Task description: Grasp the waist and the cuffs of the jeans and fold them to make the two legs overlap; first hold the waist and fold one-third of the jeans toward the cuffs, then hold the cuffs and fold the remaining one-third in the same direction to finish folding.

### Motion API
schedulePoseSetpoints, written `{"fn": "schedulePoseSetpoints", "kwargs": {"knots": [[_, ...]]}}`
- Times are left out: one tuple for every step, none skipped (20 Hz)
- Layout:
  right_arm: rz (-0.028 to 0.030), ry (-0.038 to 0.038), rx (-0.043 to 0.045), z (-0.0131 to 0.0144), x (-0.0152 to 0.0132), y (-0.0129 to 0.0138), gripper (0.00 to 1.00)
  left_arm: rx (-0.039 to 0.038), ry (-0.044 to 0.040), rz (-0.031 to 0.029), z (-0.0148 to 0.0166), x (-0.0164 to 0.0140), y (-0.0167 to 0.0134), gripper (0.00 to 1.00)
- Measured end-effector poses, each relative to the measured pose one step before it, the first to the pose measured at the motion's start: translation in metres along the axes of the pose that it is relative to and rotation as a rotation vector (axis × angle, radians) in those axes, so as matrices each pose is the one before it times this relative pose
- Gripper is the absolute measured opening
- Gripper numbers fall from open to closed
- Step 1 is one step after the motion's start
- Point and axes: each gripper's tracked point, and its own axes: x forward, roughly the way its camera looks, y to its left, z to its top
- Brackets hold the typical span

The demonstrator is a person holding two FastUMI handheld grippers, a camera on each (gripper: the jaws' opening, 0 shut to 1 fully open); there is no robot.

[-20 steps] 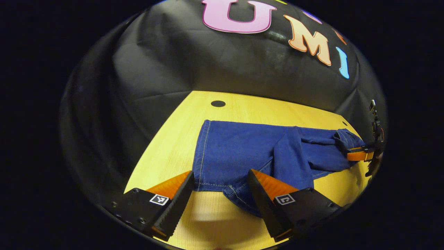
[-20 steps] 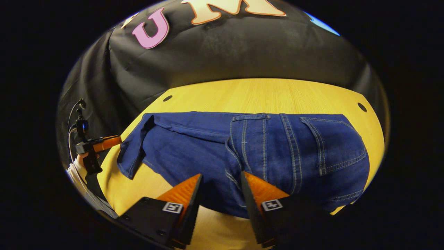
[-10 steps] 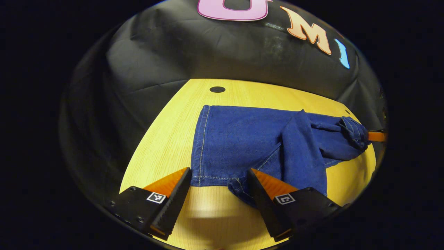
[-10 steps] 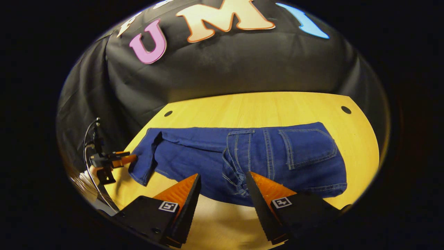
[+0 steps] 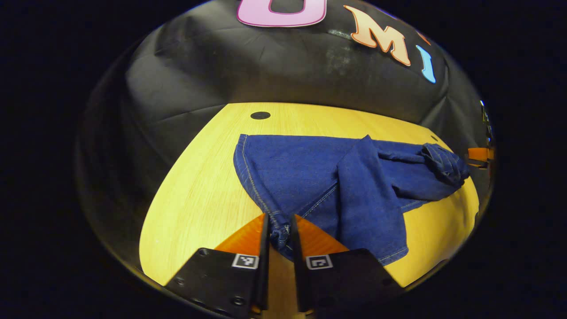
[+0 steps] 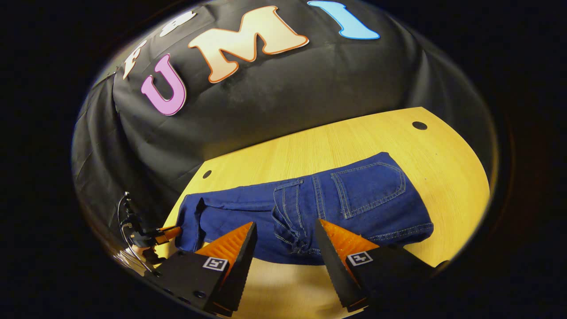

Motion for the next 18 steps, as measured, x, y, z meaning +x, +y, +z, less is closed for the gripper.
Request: {"fn": "schedulePoseSetpoints", "kwargs": {"knots": [[-0.0033, -0.00815, 0.0062, 0.0031, -0.00265, -0.00185, 0.82, -0.0129, -0.00547, -0.00104, 0.00037, 0.00093, -0.00051, 0.17], [-0.0042, -0.00381, 0.00376, 0.00098, -0.00299, -0.00241, 0.82, -0.00789, -0.00355, 0.00001, -0.0001, -0.00118, 0.00065, 0.12], [-0.0064, -0.00298, 0.00124, 0.00056, -0.00205, -0.00293, 0.82, -0.00841, -0.00381, 0.00467, 0.00254, 0.00056, 0.00021, 0.04], [-0.00668, -0.00142, 0.00011, 0.00014, -0.00415, -0.00201, 0.82, -0.00668, 0.00265, 0.00946, -0.00127, -0.00022, -0.00044, 0.0], [-0.0064, 0.00025, 0.00102, -0.00036, -0.00189, -0.00271, 0.82, -0.00797, -0.015, 0.01324, 0.00234, 0.00065, 0.00032, 0.0], [-0.00621, 0.00147, 0.00026, -0.00054, -0.00361, -0.00179, 0.82, -0.01181, -0.0156, 0.01134, 0.00487, -0.00089, 0.0008, 0.0], [-0.00674, -0.00067, -0.00219, 0.00007, -0.00343, -0.00266, 0.82, -0.01643, -0.02689, 0.0023, 0.00756, -0.00259, -0.00125, 0.0], [-0.00758, -0.00027, -0.00159, -0.00101, -0.00171, -0.00233, 0.82, -0.01807, -0.0377, -0.00871, 0.00995, -0.00371, -0.00405, 0.0], [-0.00607, 0.00042, 0.00083, 0.0009, -0.00324, -0.00206, 0.82, -0.02568, -0.03706, -0.01468, 0.01398, -0.0039, -0.00498, 0.0], [-0.00299, -0.00065, 0.00398, 0.0001, -0.00232, -0.00093, 0.82, -0.03473, -0.03644, -0.02781, 0.01417, -0.00264, -0.00775, 0.0], [0.00034, -0.00153, 0.00737, 0.00073, -0.00048, -0.00038, 0.82, -0.03471, -0.02474, -0.03072, 0.01367, -0.0044, -0.01085, 0.0], [0.00095, -0.00129, 0.00787, 0.00049, -0.00057, -0.00003, 0.82, -0.02208, -0.02066, -0.03197, 0.00593, 0.00082, -0.0078, 0.0], [0.00297, -0.00293, 0.00729, 0.00172, -0.00067, 0.00079, 0.82, 0.00306, -0.0072, -0.01071, 0.00521, 0.00139, -0.00543, 0.0], [0.00235, -0.00444, 0.00507, 0.00024, -0.00005, -0.00019, 0.82, 0.01117, 0.00348, -0.00854, 0.0013, 0.00429, -0.00326, 0.0], [0.00164, 0.00091, 0.00566, 0.00096, 0.00038, -0.00039, 0.82, 0.00575, 0.00331, -0.00122, -0.00138, 0.00572, -0.00069, 0.0], [0.00084, 0.00247, 0.0043, -0.00001, -0.00147, -0.00003, 0.82, 0.00877, 0.03637, 0.01794, -0.00883, 0.00641, 0.00224, 0.0], [-0.00212, -0.00145, 0.00254, 0.00135, -0.00075, -0.00112, 0.82, 0.00724, 0.02499, 0.04329, -0.00673, 0.00416, 0.0099, 0.0], [-0.00411, -0.00121, 0.00079, 0.00066, -0.0012, -0.00115, 0.82, 0.00012, 0.02893, 0.02149, -0.00829, 0.00604, 0.00446, 0.0]]}}
